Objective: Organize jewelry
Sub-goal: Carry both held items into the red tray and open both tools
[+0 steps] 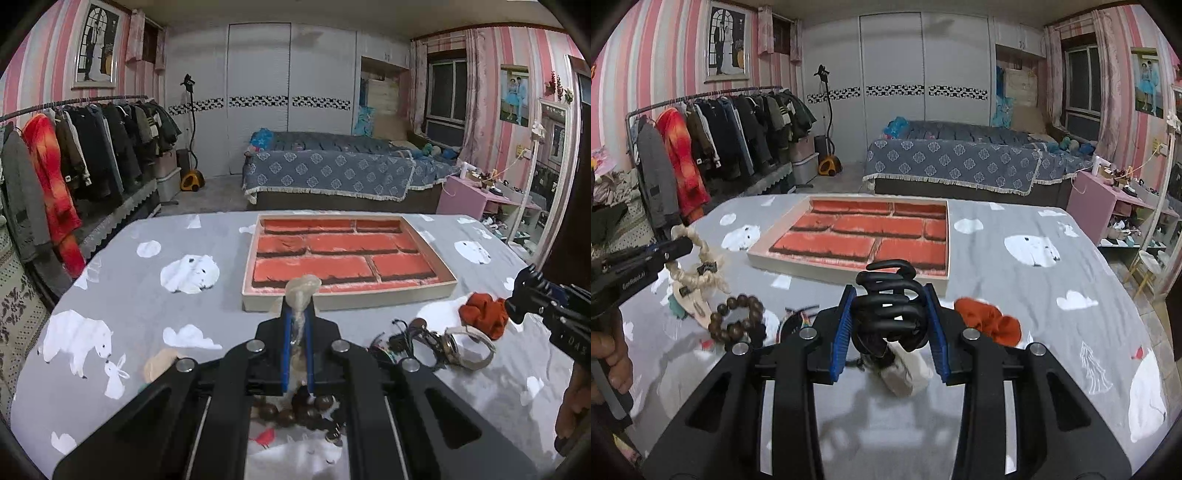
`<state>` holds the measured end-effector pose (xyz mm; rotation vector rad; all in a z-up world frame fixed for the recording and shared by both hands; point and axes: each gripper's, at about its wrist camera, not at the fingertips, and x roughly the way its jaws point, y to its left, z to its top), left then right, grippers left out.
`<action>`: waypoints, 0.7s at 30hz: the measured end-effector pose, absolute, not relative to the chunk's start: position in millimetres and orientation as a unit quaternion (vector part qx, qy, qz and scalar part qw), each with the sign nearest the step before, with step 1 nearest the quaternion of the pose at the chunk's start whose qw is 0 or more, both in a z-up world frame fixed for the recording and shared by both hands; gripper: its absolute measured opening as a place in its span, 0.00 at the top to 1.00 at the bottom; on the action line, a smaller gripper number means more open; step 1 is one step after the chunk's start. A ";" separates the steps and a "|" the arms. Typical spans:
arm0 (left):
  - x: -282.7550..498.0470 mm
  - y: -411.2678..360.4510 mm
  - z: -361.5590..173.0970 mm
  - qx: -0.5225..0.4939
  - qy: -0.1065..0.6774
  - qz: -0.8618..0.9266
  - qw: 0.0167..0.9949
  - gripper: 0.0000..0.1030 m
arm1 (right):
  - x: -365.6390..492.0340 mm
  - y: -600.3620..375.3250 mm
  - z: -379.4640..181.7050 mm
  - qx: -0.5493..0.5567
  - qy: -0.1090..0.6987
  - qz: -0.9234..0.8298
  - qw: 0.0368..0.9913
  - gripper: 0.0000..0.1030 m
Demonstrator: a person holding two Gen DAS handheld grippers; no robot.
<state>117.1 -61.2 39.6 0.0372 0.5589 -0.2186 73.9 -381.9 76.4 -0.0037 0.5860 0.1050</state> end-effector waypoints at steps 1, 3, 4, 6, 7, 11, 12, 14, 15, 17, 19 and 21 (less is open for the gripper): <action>119.5 -61.2 40.1 0.016 0.275 -0.109 0.955 0.94 | 78.3 -381.9 78.4 -0.002 0.287 0.053 0.956 0.64; 125.6 -63.2 41.7 0.016 0.274 -0.110 0.955 0.94 | 86.2 -382.5 81.3 0.002 0.286 0.056 0.957 0.64; 128.3 -63.7 42.2 0.014 0.274 -0.112 0.955 0.94 | 90.0 -383.4 82.4 0.006 0.286 0.057 0.956 0.64; 136.0 -64.9 43.1 0.012 0.277 -0.115 0.954 0.94 | 98.6 -385.2 86.8 0.015 0.283 0.059 0.957 0.64; 141.9 -65.6 44.3 0.009 0.278 -0.117 0.953 0.94 | 101.2 -385.9 89.9 0.017 0.279 0.058 0.958 0.64; 158.5 -68.0 47.9 0.005 0.277 -0.118 0.954 0.94 | 115.9 -386.0 102.5 0.015 0.265 0.055 0.963 0.64; 162.2 -68.6 48.7 0.004 0.276 -0.118 0.954 0.94 | 119.7 -386.2 103.6 0.015 0.265 0.054 0.963 0.64; 170.5 -70.5 50.8 0.001 0.275 -0.117 0.954 0.94 | 127.9 -386.7 104.4 0.016 0.267 0.055 0.962 0.64; 174.9 -71.8 51.7 0.001 0.273 -0.118 0.955 0.94 | 131.6 -387.4 104.7 0.017 0.267 0.055 0.962 0.64; 182.2 -74.3 52.4 0.001 0.273 -0.116 0.955 0.94 | 140.2 -387.7 105.1 0.017 0.268 0.053 0.962 0.64; 191.1 -77.4 52.8 0.000 0.277 -0.120 0.953 0.94 | 147.2 -387.0 105.0 0.017 0.269 0.053 0.962 0.64; 199.3 -81.8 53.1 0.005 0.276 -0.121 0.953 0.94 | 154.7 -385.1 104.3 0.015 0.270 0.053 0.961 0.64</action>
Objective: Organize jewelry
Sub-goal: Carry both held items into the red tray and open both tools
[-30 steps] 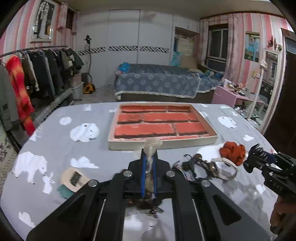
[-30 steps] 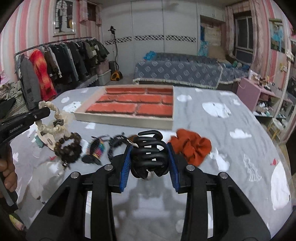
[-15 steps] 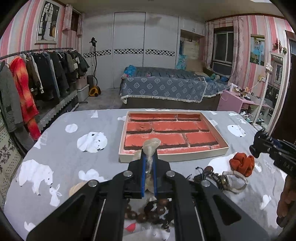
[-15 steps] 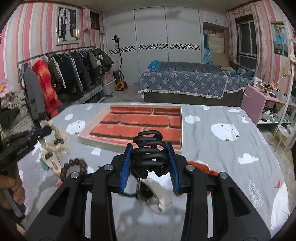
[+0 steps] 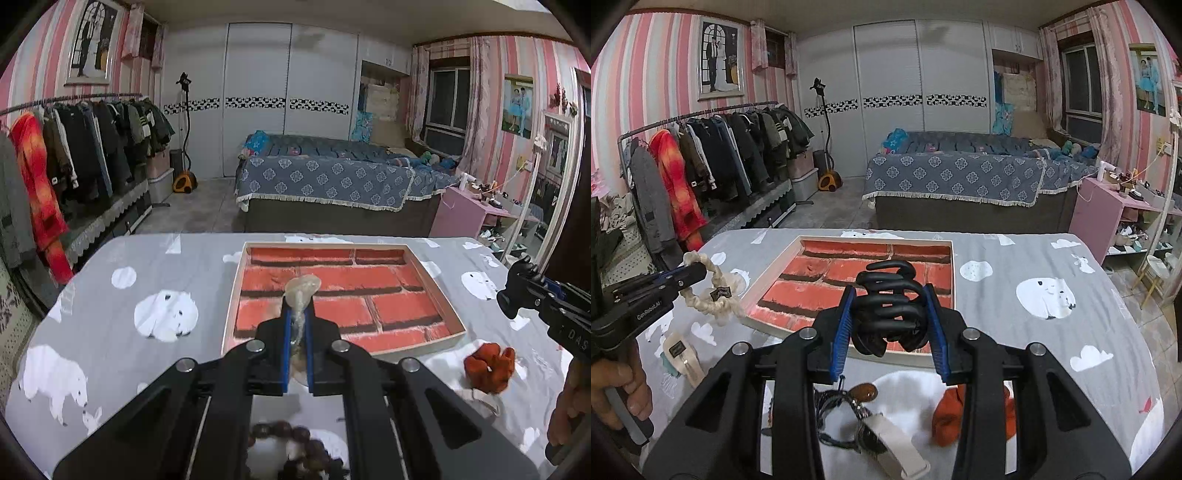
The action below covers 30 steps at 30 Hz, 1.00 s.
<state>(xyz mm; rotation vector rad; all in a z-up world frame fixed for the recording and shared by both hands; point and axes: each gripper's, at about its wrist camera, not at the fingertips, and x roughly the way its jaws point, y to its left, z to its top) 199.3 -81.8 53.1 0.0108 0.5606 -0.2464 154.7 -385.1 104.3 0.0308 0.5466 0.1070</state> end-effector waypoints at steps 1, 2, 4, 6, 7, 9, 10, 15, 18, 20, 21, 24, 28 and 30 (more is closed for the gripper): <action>203.3 -83.1 53.8 0.004 0.277 -0.123 0.953 0.94 | 159.1 -384.0 104.0 0.014 0.270 0.052 0.961 0.64; 206.9 -83.7 53.8 0.004 0.277 -0.122 0.953 0.94 | 163.0 -383.4 103.8 0.013 0.271 0.052 0.961 0.64; 215.9 -86.0 54.4 0.003 0.278 -0.122 0.953 0.94 | 168.7 -382.8 103.8 0.012 0.270 0.051 0.961 0.64; 224.4 -87.2 56.9 -0.001 0.278 -0.122 0.953 0.94 | 179.3 -382.0 102.1 0.011 0.272 0.050 0.961 0.64; 229.9 -89.7 57.1 0.004 0.276 -0.120 0.954 0.94 | 186.2 -382.0 99.7 0.010 0.275 0.047 0.960 0.64; 244.4 -92.1 55.8 0.000 0.281 -0.124 0.952 0.94 | 199.3 -382.2 95.1 0.008 0.283 0.041 0.958 0.64; 249.7 -93.9 54.1 0.003 0.280 -0.125 0.952 0.94 | 208.4 -381.8 92.1 0.005 0.288 0.037 0.957 0.64; 291.5 -105.6 37.5 0.017 0.305 -0.115 0.945 0.94 | 248.1 -381.0 84.9 -0.006 0.308 0.019 0.951 0.64; 313.8 -110.3 30.1 0.036 0.311 -0.106 0.944 0.94 | 274.3 -380.3 82.0 -0.011 0.320 0.017 0.947 0.64; 329.0 -111.7 23.1 0.039 0.322 -0.103 0.940 0.94 | 291.4 -380.5 77.1 -0.012 0.328 0.025 0.944 0.64; 334.8 -111.3 19.2 0.040 0.327 -0.103 0.938 0.94 | 299.9 -380.0 73.9 -0.015 0.334 0.022 0.942 0.64; 350.8 -112.9 10.2 0.043 0.336 -0.102 0.935 0.94 | 321.1 -379.2 64.4 -0.022 0.350 0.019 0.936 0.64; 374.8 -114.3 -2.3 0.040 0.354 -0.108 0.928 0.93 | 346.6 -378.1 48.1 -0.024 0.374 0.016 0.927 0.64; 386.3 -115.5 -9.3 0.036 0.366 -0.114 0.923 0.93 | 359.4 -378.8 40.0 -0.021 0.388 0.015 0.921 0.64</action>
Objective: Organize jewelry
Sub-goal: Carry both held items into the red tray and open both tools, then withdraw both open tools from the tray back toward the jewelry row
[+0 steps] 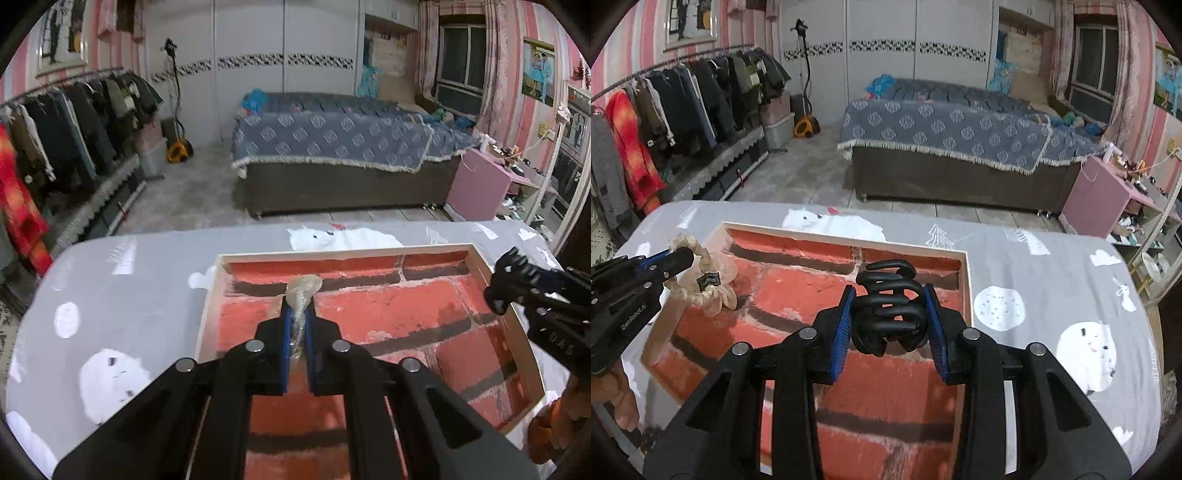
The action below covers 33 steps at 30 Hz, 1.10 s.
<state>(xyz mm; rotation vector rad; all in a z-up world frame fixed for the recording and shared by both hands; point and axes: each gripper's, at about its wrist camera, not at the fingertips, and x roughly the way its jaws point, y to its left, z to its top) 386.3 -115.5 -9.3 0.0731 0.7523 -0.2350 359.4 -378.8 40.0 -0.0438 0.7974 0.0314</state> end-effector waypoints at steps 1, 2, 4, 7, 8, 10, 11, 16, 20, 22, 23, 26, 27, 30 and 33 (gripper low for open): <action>393.2 -115.0 -13.4 0.030 0.374 -0.112 0.920 0.93 | 366.5 -379.8 34.8 -0.020 0.396 0.012 0.918 0.64; 398.3 -114.9 -16.4 0.027 0.378 -0.113 0.918 0.93 | 372.6 -379.9 30.5 -0.020 0.403 0.010 0.915 0.64; 406.4 -116.6 -22.8 0.029 0.384 -0.110 0.916 0.93 | 382.2 -381.7 22.5 -0.020 0.415 0.005 0.910 0.64; 414.8 -118.6 -31.4 0.032 0.394 -0.107 0.912 0.93 | 395.0 -383.7 9.8 -0.013 0.435 0.003 0.901 0.64; 417.7 -118.7 -35.3 0.032 0.399 -0.104 0.910 0.93 | 398.4 -383.9 5.7 -0.016 0.441 0.002 0.897 0.64; 421.1 -118.9 -41.5 0.030 0.407 -0.105 0.907 0.90 | 403.1 -384.7 0.2 -0.017 0.448 0.002 0.894 0.64; 422.5 -118.6 -45.1 0.031 0.410 -0.103 0.906 0.90 | 404.7 -384.8 -2.3 -0.017 0.450 0.001 0.893 0.64; 423.4 -116.1 -48.3 0.026 0.414 -0.096 0.905 0.78 | 409.5 -387.8 -7.0 -0.009 0.452 -0.003 0.892 0.39; 417.6 -108.7 -36.9 0.014 0.402 -0.089 0.911 0.46 | 406.1 -389.8 -1.3 -0.006 0.445 -0.003 0.895 0.36; 410.9 -105.2 -28.2 0.009 0.395 -0.097 0.913 0.46 | 399.1 -391.8 5.9 -0.004 0.437 0.001 0.899 0.36; 405.3 -103.7 -22.4 0.011 0.388 -0.099 0.916 0.46 | 395.3 -392.7 9.4 -0.003 0.434 0.003 0.901 0.36; 383.2 -98.3 -0.8 0.020 0.366 -0.102 0.925 0.46 | 372.3 -396.3 28.9 -0.005 0.412 0.010 0.911 0.36; 372.3 -94.7 9.5 0.022 0.357 -0.105 0.928 0.46 | 360.7 -397.9 38.5 -0.010 0.402 0.012 0.916 0.36; 339.2 -80.5 39.8 0.032 0.323 -0.108 0.940 0.46 | 322.8 -405.8 69.3 -0.014 0.367 0.016 0.930 0.35; 305.0 -61.4 60.2 0.044 0.294 -0.104 0.949 0.45 | 275.3 -418.2 95.9 -0.006 0.335 0.019 0.942 0.34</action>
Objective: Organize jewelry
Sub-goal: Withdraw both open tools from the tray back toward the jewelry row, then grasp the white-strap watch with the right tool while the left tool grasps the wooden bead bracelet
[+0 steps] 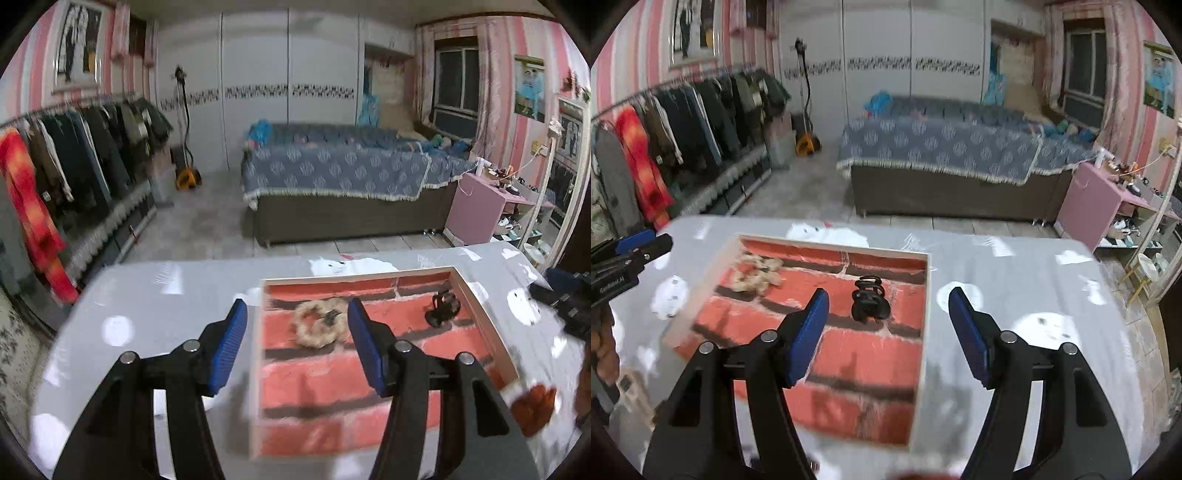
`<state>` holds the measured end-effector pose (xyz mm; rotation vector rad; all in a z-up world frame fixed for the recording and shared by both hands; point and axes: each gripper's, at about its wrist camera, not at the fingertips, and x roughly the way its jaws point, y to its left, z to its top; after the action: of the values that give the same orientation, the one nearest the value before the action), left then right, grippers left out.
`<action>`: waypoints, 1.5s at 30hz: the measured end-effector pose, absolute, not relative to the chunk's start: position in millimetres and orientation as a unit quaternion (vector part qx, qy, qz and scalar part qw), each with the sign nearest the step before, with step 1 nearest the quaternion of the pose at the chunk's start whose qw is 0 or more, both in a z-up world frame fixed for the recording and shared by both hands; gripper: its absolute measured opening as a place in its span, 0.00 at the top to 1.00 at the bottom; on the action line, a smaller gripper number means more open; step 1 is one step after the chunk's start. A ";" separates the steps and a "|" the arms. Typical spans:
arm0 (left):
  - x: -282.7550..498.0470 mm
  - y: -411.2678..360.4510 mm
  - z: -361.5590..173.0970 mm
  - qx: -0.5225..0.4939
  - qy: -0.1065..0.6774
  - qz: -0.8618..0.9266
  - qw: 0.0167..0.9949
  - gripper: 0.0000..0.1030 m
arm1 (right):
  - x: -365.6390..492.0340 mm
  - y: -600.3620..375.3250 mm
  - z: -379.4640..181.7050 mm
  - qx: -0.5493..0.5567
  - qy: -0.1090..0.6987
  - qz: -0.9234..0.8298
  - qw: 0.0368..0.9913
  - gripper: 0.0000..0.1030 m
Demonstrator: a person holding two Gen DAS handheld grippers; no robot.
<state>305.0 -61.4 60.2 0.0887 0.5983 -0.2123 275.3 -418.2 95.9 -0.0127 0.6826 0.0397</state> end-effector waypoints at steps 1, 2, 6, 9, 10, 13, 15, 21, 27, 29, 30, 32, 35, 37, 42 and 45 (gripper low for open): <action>285.9 -49.4 66.6 0.052 0.280 -0.094 0.954 0.45 | 262.4 -420.7 101.7 -0.006 0.327 0.021 0.945 0.34; 275.7 -42.3 69.5 0.054 0.274 -0.088 0.956 0.45 | 238.7 -425.3 110.0 -0.008 0.314 0.020 0.949 0.33; 215.9 -8.4 73.5 0.046 0.251 -0.068 0.965 0.45 | 173.2 -434.8 117.7 -0.012 0.283 0.008 0.959 0.30; 162.7 12.2 58.1 0.036 0.244 -0.050 0.968 0.45 | 129.4 -437.9 105.1 -0.003 0.274 -0.006 0.962 0.29; 151.7 16.9 51.9 0.031 0.245 -0.042 0.968 0.45 | 114.9 -438.7 97.4 0.005 0.276 -0.007 0.961 0.29; 112.5 31.2 27.7 0.006 0.260 -0.024 0.965 0.45 | 76.4 -439.9 75.6 0.029 0.282 -0.011 0.959 0.27; 87.7 33.3 11.9 -0.008 0.272 -0.020 0.962 0.45 | 54.7 -434.1 63.6 0.033 0.283 -0.015 0.958 0.26; 38.2 17.6 -28.0 -0.025 0.319 -0.046 0.946 0.45 | 5.0 -412.9 32.4 0.022 0.292 -0.033 0.956 0.26; 41.0 -5.1 -33.3 -0.012 0.326 -0.072 0.942 0.45 | 6.6 -405.6 13.0 0.027 0.320 -0.023 0.947 0.26; 44.4 -6.6 -32.1 -0.009 0.323 -0.074 0.943 0.45 | 8.0 -406.6 12.8 0.027 0.319 -0.022 0.947 0.26; 45.9 -7.7 -31.6 -0.008 0.324 -0.076 0.943 0.45 | 9.2 -406.7 13.2 0.025 0.318 -0.022 0.947 0.26; 49.4 -7.6 -33.0 -0.009 0.326 -0.076 0.942 0.45 | 11.1 -407.5 13.6 0.027 0.317 -0.022 0.948 0.26; 55.0 -8.9 -32.2 -0.007 0.325 -0.074 0.943 0.45 | 15.5 -410.3 12.8 0.027 0.317 -0.024 0.948 0.26; 58.8 -10.3 -30.3 -0.005 0.322 -0.073 0.944 0.45 | 18.6 -411.6 12.5 0.029 0.318 -0.023 0.947 0.26; 69.7 -20.4 -25.5 0.006 0.312 -0.079 0.947 0.45 | 26.1 -410.1 11.4 0.024 0.319 -0.019 0.947 0.26; 81.1 -28.7 -24.5 0.015 0.311 -0.085 0.946 0.45 | 32.7 -408.4 11.4 0.019 0.319 -0.016 0.947 0.26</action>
<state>81.1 -28.7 -24.5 0.0297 0.6335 -0.1726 32.7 -408.4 11.4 0.0380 0.6502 -0.0332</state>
